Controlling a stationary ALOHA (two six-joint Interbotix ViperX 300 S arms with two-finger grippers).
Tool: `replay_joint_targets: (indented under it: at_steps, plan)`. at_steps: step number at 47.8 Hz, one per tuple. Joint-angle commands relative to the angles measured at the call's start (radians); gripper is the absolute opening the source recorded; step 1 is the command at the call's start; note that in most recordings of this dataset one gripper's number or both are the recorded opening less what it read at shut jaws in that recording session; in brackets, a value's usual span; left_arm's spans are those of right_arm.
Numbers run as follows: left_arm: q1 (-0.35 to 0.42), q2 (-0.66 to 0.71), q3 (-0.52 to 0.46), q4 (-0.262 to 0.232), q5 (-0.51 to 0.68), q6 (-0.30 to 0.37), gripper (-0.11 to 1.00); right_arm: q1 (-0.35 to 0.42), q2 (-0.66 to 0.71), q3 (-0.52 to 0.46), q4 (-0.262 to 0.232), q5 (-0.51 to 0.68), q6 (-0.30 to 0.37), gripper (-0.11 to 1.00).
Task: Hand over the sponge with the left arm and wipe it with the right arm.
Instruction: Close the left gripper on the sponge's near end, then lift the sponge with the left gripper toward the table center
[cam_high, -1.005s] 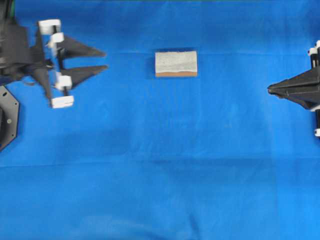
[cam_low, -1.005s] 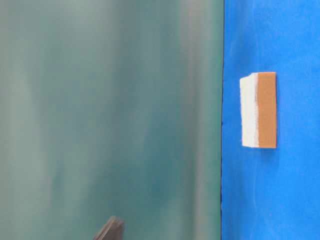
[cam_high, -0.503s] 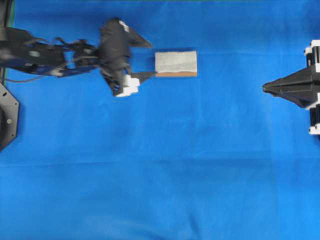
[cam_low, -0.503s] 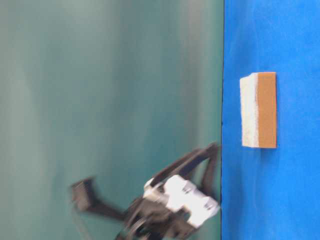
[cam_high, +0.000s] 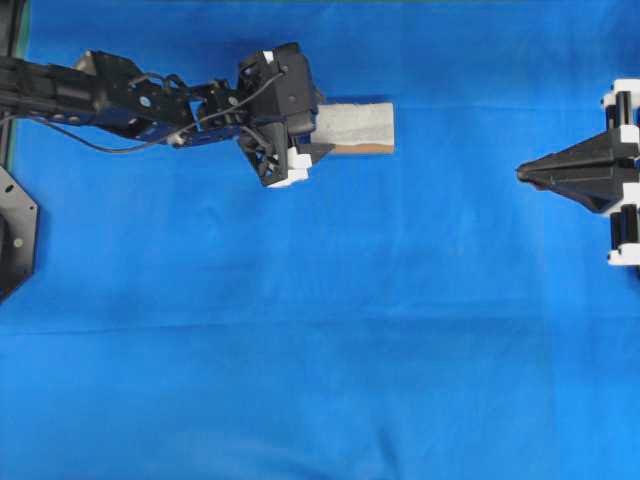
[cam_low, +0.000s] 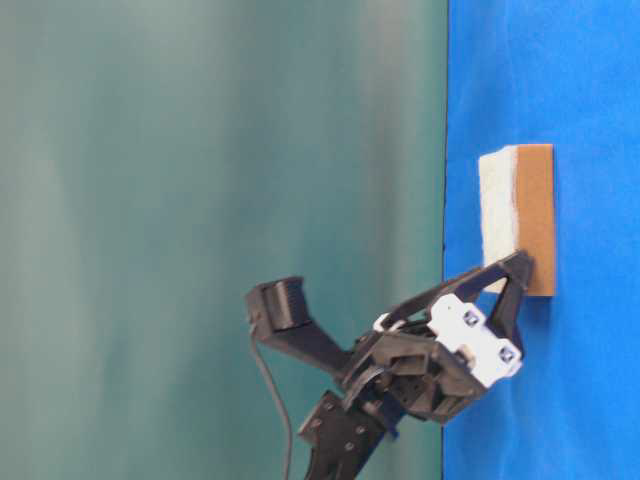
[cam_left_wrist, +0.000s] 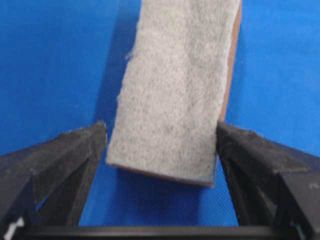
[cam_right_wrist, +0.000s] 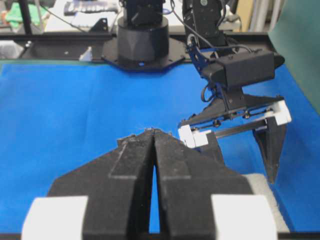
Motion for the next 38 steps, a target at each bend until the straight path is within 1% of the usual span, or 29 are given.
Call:
replay_joint_targets:
  at_steps: [1,11,14,17,24,26,28,33,38]
  plan:
    - [0.003,0.002,-0.025,0.0,-0.005,0.003,0.93,-0.003,0.005,-0.014,0.003,-0.003,0.002,0.0]
    - [0.008,0.006,-0.032,0.0,0.028,0.003,0.94,-0.003,0.005,-0.014,0.003,-0.003,0.002,0.0]
    - [0.008,0.008,-0.04,0.0,0.049,0.003,0.92,-0.003,0.005,-0.014,0.002,-0.003,0.002,0.0]
    - [0.008,0.006,-0.04,0.0,0.054,-0.009,0.83,-0.003,0.006,-0.014,0.003,-0.003,0.002,0.0]
    - [0.005,0.0,-0.037,-0.002,0.051,-0.002,0.47,-0.003,0.006,-0.012,0.003,-0.003,0.002,0.0]
    - [0.005,-0.005,-0.037,-0.002,0.051,-0.002,0.4,-0.003,0.009,-0.012,0.002,-0.003,0.002,0.0]
    - [0.005,-0.011,-0.037,-0.002,0.055,-0.006,0.37,-0.003,0.012,-0.012,0.003,0.0,0.002,0.0]
    - [-0.002,-0.046,-0.04,-0.002,0.075,-0.049,0.36,-0.012,0.018,-0.012,0.003,0.006,0.002,0.0]
    - [-0.026,-0.104,-0.038,-0.002,0.129,-0.057,0.36,-0.021,0.023,-0.012,0.003,0.008,0.002,0.0]
